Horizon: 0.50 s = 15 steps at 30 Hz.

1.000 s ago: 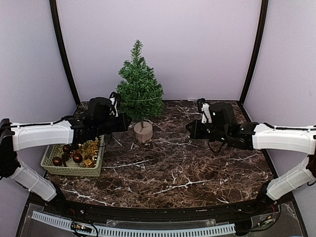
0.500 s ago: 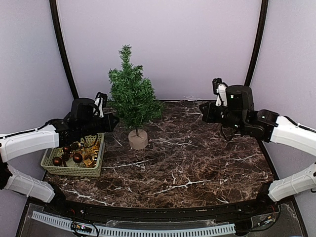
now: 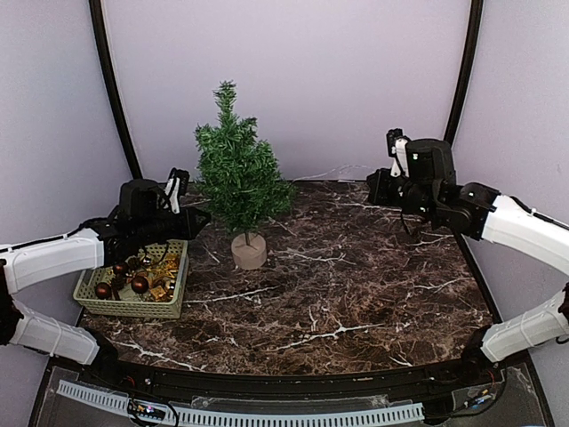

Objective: Decorate the small christmas tree

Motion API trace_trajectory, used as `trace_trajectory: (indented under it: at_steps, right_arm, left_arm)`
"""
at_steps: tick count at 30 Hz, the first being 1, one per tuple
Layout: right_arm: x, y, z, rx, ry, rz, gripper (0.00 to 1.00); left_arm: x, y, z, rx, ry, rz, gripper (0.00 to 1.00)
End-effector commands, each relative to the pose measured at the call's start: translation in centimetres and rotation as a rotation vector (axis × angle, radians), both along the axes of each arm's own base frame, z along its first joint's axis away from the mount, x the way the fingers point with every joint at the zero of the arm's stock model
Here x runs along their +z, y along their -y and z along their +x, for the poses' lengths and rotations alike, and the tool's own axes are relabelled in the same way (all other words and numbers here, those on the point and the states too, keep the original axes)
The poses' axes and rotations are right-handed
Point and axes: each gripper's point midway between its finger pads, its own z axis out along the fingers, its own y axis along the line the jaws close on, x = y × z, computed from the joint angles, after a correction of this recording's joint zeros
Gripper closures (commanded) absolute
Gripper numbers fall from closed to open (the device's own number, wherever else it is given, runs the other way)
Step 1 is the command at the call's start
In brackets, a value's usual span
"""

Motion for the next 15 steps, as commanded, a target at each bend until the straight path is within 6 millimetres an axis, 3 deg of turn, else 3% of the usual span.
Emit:
trace_trajectory:
  at_steps: [1, 7, 15]
  right_arm:
    - [1.7, -1.5, 1.6, 0.050, 0.037, 0.036, 1.00]
    - [1.2, -4.1, 2.6, 0.139, 0.025, 0.029, 1.00]
    - [0.6, -6.0, 3.3, 0.197, 0.004, 0.027, 1.00]
  left_arm:
    - [1.2, 0.2, 0.9, -0.058, 0.081, -0.023, 1.00]
    - [1.2, -0.2, 2.6, -0.091, 0.121, -0.033, 1.00]
    - [1.4, -0.5, 5.8, -0.111, 0.188, -0.013, 1.00]
